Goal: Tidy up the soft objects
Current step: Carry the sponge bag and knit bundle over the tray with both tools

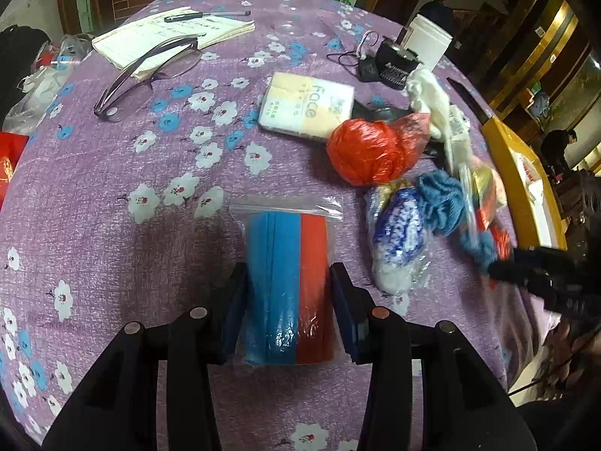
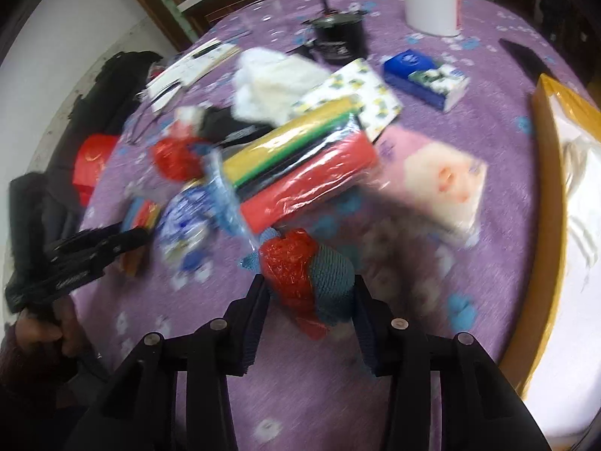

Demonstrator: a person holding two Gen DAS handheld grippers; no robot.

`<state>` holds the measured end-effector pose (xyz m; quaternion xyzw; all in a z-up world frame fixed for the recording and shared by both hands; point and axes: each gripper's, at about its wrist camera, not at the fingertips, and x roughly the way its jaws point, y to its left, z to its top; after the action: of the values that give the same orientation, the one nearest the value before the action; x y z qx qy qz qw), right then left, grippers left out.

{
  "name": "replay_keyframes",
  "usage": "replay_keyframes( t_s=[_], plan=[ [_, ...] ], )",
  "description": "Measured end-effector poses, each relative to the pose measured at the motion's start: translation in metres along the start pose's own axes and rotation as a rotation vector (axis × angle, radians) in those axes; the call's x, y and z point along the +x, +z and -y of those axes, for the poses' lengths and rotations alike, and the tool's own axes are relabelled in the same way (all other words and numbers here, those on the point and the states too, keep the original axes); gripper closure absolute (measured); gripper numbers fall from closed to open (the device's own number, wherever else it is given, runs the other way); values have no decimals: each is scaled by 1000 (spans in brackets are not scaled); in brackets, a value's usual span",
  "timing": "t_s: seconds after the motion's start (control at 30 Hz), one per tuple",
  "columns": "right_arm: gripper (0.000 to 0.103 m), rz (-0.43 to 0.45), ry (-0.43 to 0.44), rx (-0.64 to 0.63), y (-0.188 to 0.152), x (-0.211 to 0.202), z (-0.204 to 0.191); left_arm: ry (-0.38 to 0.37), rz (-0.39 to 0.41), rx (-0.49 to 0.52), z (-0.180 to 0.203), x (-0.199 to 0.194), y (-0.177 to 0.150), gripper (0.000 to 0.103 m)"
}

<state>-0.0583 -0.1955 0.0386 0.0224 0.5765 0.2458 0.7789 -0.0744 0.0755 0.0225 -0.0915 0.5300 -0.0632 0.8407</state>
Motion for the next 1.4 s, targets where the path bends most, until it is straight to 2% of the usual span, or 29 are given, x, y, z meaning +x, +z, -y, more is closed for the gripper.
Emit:
replay_keyframes(
  t_s=[0.23,0.6,0.87,1.17,1.4],
  plan=[
    [59,59,74,-25,-7,-24,-9,-45,44,28,15,-12,1,62],
    [59,89,105,3,-20,-40,-3,-80,78,77,42,-32,2,62],
    [59,118,129,5,-18,-50,3,-99,114,127,70,-47,17,62],
    [59,183,134,78,-20,-78,36,-149,129,208,118,-51,37,62],
    [59,229,104,140,-31,-103,67,-197,116,291,163,-43,44,62]
  ],
)
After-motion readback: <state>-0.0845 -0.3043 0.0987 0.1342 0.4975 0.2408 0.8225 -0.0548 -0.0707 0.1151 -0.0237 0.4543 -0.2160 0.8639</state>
